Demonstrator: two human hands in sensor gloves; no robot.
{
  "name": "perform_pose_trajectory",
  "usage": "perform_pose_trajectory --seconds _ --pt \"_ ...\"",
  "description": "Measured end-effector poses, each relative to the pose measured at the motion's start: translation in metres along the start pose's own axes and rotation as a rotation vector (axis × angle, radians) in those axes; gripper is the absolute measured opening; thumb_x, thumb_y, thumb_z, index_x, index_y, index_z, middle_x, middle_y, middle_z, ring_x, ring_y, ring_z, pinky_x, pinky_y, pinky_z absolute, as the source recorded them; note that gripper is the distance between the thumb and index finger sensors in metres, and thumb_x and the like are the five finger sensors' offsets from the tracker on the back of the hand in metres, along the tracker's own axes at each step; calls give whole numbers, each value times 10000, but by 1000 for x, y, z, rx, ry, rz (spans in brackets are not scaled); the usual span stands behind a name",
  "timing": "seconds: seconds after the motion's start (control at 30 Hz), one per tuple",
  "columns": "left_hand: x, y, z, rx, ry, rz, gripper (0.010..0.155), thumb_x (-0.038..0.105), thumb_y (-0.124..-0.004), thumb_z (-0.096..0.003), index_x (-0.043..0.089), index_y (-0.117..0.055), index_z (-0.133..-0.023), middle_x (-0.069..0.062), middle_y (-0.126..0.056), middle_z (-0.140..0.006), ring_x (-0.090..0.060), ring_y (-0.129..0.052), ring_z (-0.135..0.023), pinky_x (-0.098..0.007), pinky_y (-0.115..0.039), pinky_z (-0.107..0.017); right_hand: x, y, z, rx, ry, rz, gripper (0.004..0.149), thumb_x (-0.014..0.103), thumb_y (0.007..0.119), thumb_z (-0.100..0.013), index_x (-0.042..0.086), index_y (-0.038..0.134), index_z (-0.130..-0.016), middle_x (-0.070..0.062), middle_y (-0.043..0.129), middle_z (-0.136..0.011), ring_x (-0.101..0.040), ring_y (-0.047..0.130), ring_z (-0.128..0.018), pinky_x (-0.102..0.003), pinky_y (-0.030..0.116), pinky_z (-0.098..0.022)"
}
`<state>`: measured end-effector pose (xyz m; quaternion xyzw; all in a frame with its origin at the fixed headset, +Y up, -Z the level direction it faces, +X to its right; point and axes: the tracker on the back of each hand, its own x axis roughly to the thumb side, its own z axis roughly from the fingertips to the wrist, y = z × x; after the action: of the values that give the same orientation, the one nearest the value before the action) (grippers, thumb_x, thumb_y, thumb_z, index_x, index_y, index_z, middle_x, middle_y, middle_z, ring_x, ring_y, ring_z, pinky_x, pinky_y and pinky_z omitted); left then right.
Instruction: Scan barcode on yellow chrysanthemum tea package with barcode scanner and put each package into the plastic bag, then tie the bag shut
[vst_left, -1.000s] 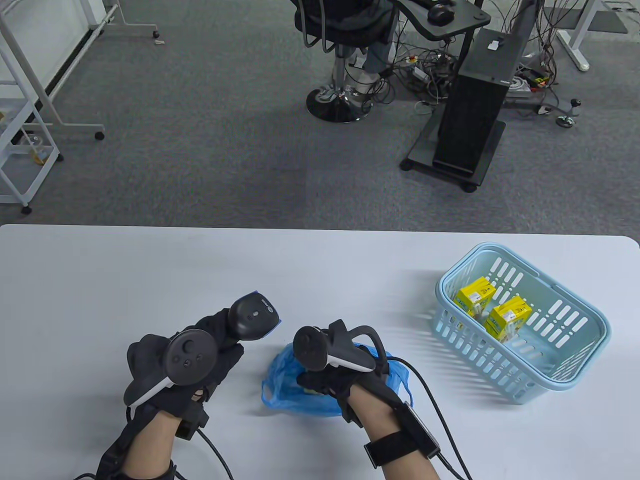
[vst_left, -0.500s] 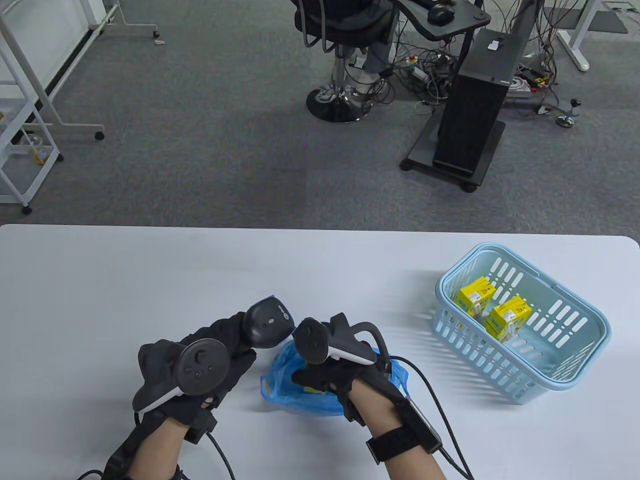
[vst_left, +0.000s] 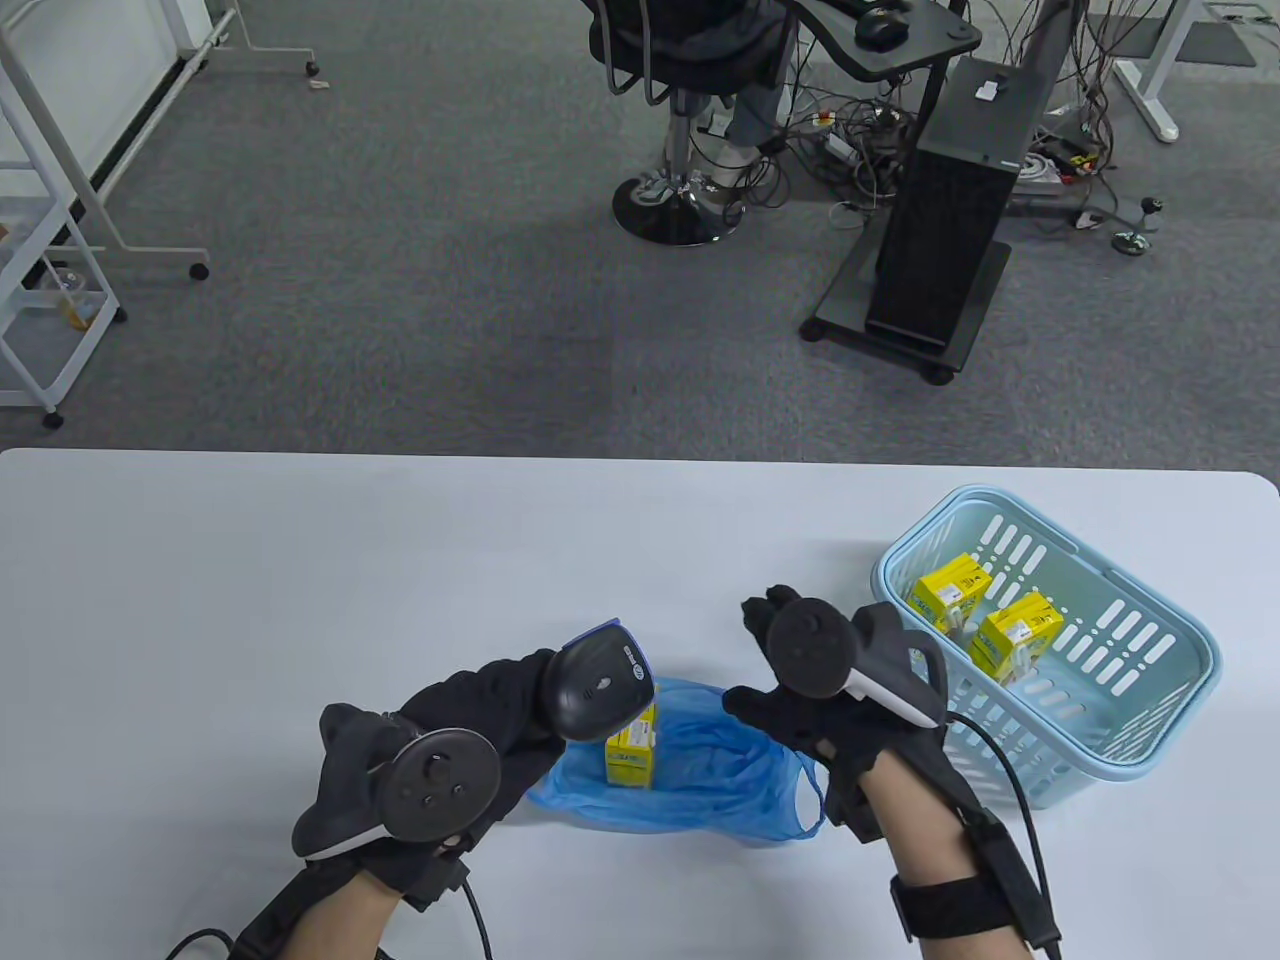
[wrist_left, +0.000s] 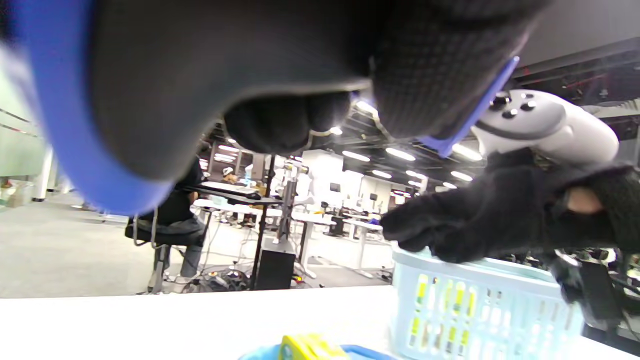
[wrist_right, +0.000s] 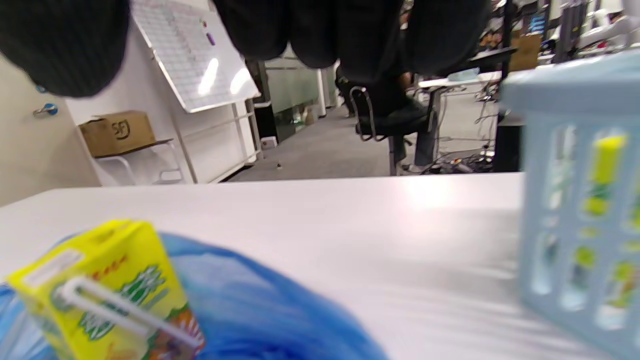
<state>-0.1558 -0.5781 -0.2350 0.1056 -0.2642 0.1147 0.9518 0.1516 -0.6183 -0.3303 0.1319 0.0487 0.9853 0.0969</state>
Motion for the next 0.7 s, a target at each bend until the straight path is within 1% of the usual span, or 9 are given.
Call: perform_pose_trajectory --seconds 0.17,0.2,0.27,0.4,0.47,0.57,0.6,0.67,0.7 --pt "15 -3 0 -13 -50 -14 614 454 -904 -474 212 -714 -1005 -32 -925 -854 -200 -1048 -630 -420 -873 -466 -31 -40 19 -62 45 -14 964 626 765 -305 141 486 -1089 -166 471 -1109 -404 580 -1012 -628 582 -686" --pt "18 -3 1 -17 -60 -17 613 454 -904 -473 213 -715 -1004 -32 -925 -854 -200 -1049 -629 -420 -873 -467 -43 -52 24 -81 72 0 977 640 759 -298 147 481 -1093 -165 472 -1111 -403 579 -1014 -632 579 -686" --pt "22 -1 1 -19 -75 -21 613 454 -903 -474 215 -714 -1006 -29 -924 -856 -200 -1048 -633 -420 -872 -469 -58 -65 28 -106 101 14 989 654 755 -292 159 473 -1100 -161 484 -1111 -407 583 -1013 -635 582 -684" --pt "29 3 2 -6 -115 16 614 454 -904 -474 215 -713 -1006 -30 -924 -857 -201 -1047 -634 -421 -872 -469 -104 -91 28 -152 223 10 1004 668 755 -285 202 428 -1112 -156 495 -1111 -411 595 -1007 -625 598 -680" --pt "31 4 2 -9 -127 27 613 454 -903 -475 216 -712 -1007 -32 -924 -857 -200 -1047 -635 -420 -872 -470 -123 -94 22 -136 280 21 989 642 779 -289 209 437 -1109 -158 505 -1107 -411 601 -1004 -624 601 -677" --pt "34 4 3 -24 -137 19 614 453 -904 -475 216 -712 -1008 -30 -924 -858 -201 -1046 -638 -421 -872 -473 -151 -92 8 -89 389 91 967 600 801 -298 191 447 -1100 -148 516 -1100 -399 612 -998 -612 609 -677" --pt "34 4 3 -28 -145 19 614 455 -903 -475 217 -712 -1008 -29 -924 -858 -199 -1047 -639 -419 -872 -474 -158 -91 4 -99 417 111 950 580 807 -304 187 457 -1095 -146 524 -1096 -396 617 -996 -606 611 -677" --pt "33 1 1 -35 -151 42 613 454 -903 -475 218 -712 -1007 -29 -923 -859 -199 -1046 -639 -420 -872 -475 -172 -86 -5 -157 474 199 899 538 816 -312 184 507 -1078 -137 557 -1081 -381 640 -985 -591 620 -677" --pt "31 -1 1 -43 -148 50 612 453 -903 -475 218 -712 -1007 -29 -924 -859 -199 -1045 -640 -420 -872 -474 -178 -83 -9 -149 487 234 882 529 816 -315 187 520 -1072 -131 568 -1076 -374 651 -979 -580 630 -676"
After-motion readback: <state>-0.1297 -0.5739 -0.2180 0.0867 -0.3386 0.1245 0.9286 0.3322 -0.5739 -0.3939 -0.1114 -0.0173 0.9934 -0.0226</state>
